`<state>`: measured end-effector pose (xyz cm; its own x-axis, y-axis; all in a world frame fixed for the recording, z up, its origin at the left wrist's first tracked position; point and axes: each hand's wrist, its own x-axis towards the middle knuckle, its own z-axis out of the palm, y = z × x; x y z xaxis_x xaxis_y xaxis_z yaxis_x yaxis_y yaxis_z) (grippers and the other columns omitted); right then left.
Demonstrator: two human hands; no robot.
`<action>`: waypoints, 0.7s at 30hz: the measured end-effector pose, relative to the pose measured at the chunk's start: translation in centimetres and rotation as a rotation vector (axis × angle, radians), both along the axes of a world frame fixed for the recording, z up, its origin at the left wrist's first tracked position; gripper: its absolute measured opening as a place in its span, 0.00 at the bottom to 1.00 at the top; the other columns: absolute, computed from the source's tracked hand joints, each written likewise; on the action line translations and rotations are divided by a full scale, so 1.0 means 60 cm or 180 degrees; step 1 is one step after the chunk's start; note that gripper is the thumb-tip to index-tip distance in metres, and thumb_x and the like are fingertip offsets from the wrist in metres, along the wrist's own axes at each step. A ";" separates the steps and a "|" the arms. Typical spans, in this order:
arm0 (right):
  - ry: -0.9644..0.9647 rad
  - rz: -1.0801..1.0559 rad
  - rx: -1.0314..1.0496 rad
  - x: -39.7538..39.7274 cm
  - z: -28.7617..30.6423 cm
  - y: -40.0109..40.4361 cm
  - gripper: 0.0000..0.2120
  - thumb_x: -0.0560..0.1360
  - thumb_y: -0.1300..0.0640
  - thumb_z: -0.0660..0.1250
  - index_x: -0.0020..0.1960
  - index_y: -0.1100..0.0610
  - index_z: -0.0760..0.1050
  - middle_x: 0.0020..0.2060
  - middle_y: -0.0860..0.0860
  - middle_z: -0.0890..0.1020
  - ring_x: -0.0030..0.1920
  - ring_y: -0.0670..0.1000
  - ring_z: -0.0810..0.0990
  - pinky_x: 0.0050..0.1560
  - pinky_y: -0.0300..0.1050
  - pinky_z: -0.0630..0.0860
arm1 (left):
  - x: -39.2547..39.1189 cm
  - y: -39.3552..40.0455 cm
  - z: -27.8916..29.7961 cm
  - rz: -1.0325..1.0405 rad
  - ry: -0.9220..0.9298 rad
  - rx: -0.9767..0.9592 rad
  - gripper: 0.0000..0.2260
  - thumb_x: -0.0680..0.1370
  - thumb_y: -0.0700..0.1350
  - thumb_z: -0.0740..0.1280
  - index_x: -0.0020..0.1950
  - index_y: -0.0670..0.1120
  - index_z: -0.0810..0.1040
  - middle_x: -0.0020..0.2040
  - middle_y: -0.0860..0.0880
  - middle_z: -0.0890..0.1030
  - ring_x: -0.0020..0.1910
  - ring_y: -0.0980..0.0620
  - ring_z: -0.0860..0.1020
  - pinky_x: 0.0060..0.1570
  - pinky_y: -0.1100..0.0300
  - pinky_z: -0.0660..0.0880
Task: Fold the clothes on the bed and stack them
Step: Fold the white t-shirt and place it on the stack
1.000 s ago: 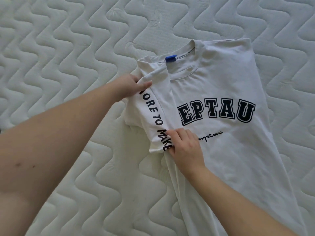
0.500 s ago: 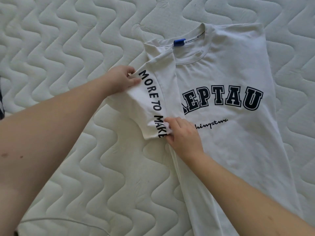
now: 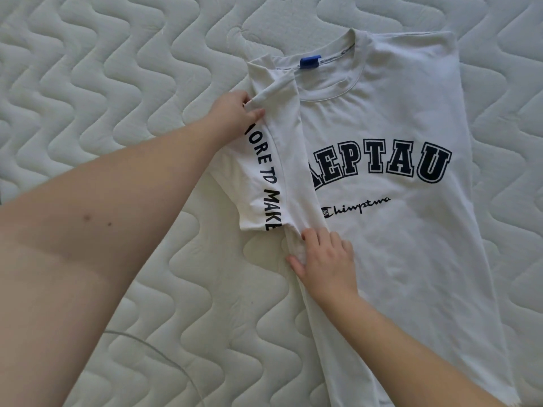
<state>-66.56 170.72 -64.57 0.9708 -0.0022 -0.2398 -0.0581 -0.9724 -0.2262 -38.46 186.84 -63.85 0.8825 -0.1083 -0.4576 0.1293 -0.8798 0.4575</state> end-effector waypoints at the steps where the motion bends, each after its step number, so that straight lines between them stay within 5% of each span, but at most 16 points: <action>1: -0.0021 0.0007 -0.0088 -0.005 -0.001 0.002 0.24 0.63 0.43 0.78 0.51 0.56 0.78 0.40 0.53 0.77 0.39 0.57 0.77 0.40 0.50 0.71 | 0.005 -0.004 0.001 0.0001 -0.0037 0.0040 0.10 0.80 0.53 0.65 0.49 0.46 0.74 0.45 0.47 0.76 0.45 0.47 0.74 0.42 0.59 0.66; 6: -0.0384 -0.0204 0.0038 -0.033 -0.003 -0.002 0.33 0.61 0.45 0.79 0.59 0.55 0.71 0.43 0.54 0.76 0.40 0.57 0.76 0.40 0.50 0.70 | 0.016 -0.007 -0.003 0.0136 -0.0328 -0.0009 0.08 0.81 0.51 0.62 0.46 0.48 0.74 0.44 0.48 0.76 0.46 0.48 0.73 0.43 0.58 0.66; 11: -0.0299 0.0107 -0.0214 -0.066 -0.002 -0.004 0.20 0.62 0.45 0.79 0.42 0.56 0.74 0.35 0.52 0.76 0.35 0.56 0.76 0.39 0.50 0.66 | 0.008 -0.013 -0.020 0.0340 -0.0166 -0.0163 0.16 0.79 0.59 0.64 0.40 0.49 0.72 0.37 0.52 0.74 0.39 0.51 0.72 0.33 0.57 0.65; 16: -0.0382 0.0309 -0.0239 -0.080 -0.001 -0.008 0.14 0.69 0.50 0.75 0.33 0.54 0.73 0.28 0.50 0.75 0.32 0.55 0.76 0.35 0.48 0.67 | 0.014 0.005 -0.010 -0.0270 0.0113 -0.0068 0.18 0.74 0.55 0.73 0.59 0.48 0.79 0.48 0.51 0.79 0.46 0.51 0.76 0.45 0.61 0.68; 21: -0.0744 0.0740 0.0133 -0.091 0.000 -0.021 0.14 0.77 0.51 0.61 0.33 0.54 0.71 0.28 0.49 0.72 0.31 0.54 0.72 0.37 0.47 0.59 | 0.013 0.011 -0.012 -0.0160 -0.0270 0.0081 0.09 0.78 0.52 0.67 0.49 0.47 0.78 0.41 0.50 0.75 0.44 0.48 0.73 0.42 0.59 0.64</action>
<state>-72.01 169.49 -64.55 0.9729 0.2311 -0.0057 0.2226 -0.9431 -0.2472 -37.68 187.51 -64.59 0.9120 -0.1426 -0.3846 0.0465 -0.8956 0.4424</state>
